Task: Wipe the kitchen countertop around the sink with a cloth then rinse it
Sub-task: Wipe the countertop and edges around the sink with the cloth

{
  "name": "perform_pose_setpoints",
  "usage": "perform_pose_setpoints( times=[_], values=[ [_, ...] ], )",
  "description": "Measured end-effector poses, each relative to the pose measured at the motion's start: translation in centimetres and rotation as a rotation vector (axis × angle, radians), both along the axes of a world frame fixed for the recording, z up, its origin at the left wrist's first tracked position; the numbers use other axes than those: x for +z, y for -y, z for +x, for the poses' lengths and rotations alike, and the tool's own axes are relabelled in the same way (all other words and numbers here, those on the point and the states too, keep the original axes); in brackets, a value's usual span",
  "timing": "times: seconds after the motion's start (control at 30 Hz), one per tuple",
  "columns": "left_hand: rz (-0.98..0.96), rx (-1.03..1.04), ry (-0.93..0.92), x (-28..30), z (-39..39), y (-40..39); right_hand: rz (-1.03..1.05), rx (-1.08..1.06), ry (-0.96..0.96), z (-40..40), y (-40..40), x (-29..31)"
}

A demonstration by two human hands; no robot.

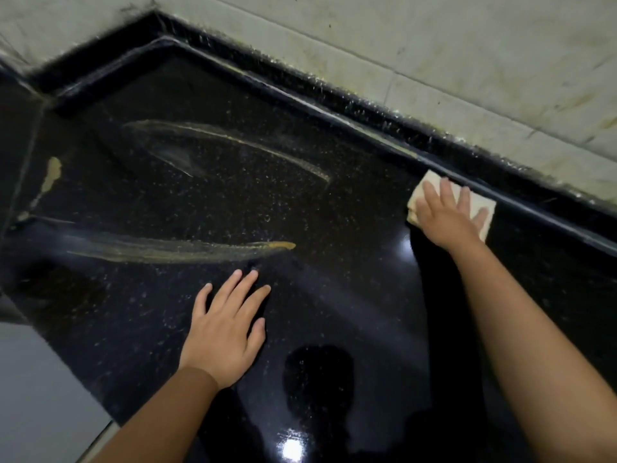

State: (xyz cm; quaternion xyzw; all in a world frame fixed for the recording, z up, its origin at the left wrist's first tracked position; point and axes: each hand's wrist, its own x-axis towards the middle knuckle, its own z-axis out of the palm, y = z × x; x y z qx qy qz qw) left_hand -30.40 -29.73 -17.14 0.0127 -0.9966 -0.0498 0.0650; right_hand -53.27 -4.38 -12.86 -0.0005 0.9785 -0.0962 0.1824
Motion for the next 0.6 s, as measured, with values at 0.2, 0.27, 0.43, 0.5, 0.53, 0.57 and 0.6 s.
perform_pose_setpoints(
  times=[0.2, 0.27, 0.43, 0.5, 0.53, 0.57, 0.6],
  values=[
    [0.0, -0.015, 0.053, -0.1, 0.1, 0.1, -0.05, 0.19, 0.022, -1.9, 9.3, -0.9],
    [-0.004, -0.021, 0.032, 0.0, -0.1, 0.1, -0.067, 0.337, 0.007, 0.2, 11.6, -1.0],
    [-0.018, -0.014, 0.045, 0.0, 0.0, 0.2, -0.099, 0.506, 0.021, 7.9, 10.4, -1.1],
    [-0.014, -0.011, 0.049, 0.0, 0.1, 0.3, -0.068, 0.501, 0.059, 11.2, 7.0, -0.9],
    [-0.016, -0.008, 0.05, 0.0, 0.1, 0.2, -0.032, 0.478, 0.078, 12.7, 5.0, -0.6],
    [-0.021, -0.005, 0.054, -0.1, 0.1, 0.2, 0.021, 0.445, 0.09, 13.8, 2.9, -0.4],
    [-0.028, -0.01, 0.049, -0.1, 0.1, 0.1, 0.081, 0.395, 0.104, 14.5, 0.8, -0.2]
  ],
)
